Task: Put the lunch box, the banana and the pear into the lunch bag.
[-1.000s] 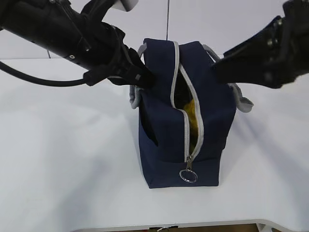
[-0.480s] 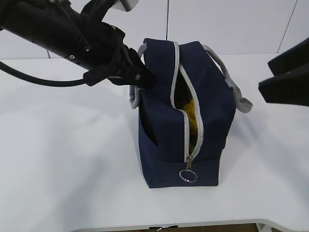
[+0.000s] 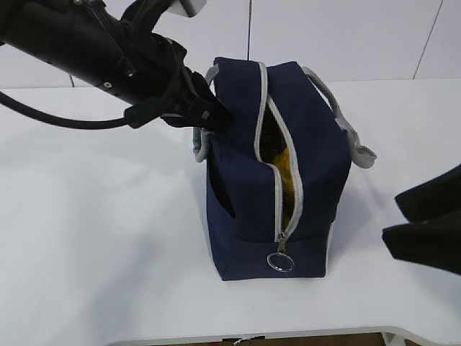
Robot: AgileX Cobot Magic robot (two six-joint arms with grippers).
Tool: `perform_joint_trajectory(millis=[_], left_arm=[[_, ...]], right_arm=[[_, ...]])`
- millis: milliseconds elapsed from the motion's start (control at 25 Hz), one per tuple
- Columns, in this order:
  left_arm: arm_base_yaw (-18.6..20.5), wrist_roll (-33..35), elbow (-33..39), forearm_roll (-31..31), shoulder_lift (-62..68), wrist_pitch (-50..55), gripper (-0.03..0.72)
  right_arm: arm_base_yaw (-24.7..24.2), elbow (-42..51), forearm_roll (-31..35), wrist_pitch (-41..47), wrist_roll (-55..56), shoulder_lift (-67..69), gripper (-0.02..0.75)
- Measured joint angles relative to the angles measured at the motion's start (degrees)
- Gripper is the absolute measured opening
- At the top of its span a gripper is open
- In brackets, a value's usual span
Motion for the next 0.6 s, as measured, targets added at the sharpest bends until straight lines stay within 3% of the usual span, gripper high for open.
perform_joint_trajectory(millis=[240,600], left_arm=[[0.00,0.00,0.00,0.00,0.00,0.00,-0.004],[0.00,0.00,0.00,0.00,0.00,0.04,-0.004]], right_arm=[[0.00,5.64,7.28,-0.58,-9.35,0.00,0.370],[0.00,10.02,11.78,-2.63,-24.10,0.00,0.370]])
